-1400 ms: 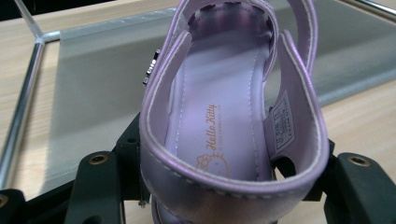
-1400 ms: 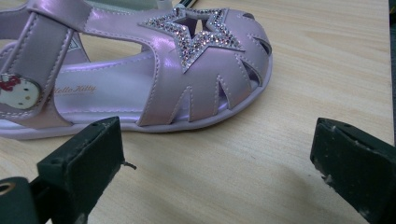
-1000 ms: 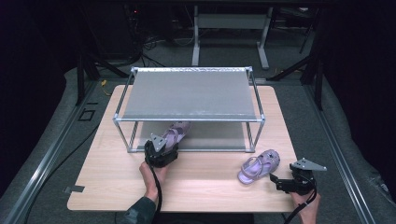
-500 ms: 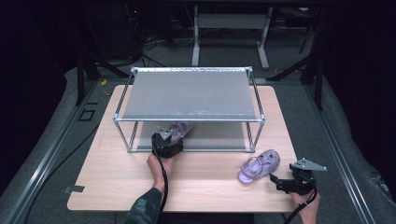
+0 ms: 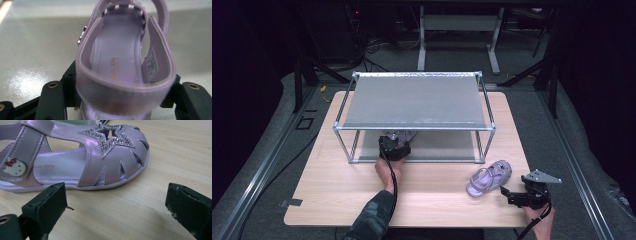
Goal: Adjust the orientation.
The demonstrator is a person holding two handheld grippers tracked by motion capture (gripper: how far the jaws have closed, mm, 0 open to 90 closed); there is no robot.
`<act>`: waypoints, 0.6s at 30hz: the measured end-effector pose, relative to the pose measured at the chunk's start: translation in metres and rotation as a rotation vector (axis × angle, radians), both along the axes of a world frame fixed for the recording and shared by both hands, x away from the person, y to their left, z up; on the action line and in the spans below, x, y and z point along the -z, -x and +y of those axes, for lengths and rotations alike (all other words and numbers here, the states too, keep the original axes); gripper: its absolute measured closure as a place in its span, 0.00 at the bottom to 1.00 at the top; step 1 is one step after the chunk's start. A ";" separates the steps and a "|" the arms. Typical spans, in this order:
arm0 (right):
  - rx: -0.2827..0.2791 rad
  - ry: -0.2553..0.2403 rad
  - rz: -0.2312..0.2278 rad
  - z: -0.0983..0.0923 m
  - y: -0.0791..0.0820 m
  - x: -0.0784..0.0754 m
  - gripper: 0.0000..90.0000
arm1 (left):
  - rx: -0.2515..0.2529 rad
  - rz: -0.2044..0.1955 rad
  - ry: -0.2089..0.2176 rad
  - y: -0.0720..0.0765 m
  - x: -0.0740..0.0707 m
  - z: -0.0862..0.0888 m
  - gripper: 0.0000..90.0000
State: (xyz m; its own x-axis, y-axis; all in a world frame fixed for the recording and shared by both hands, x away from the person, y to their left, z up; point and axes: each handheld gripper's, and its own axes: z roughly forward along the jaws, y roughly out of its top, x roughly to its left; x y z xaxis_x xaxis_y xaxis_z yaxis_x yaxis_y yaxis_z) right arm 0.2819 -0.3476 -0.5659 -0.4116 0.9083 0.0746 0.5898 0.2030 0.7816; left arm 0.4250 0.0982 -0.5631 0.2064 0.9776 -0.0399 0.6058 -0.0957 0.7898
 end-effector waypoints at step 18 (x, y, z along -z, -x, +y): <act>0.004 -0.001 -0.004 0.000 0.000 0.000 0.04 | 0.103 -0.065 0.097 0.038 -0.013 0.028 0.48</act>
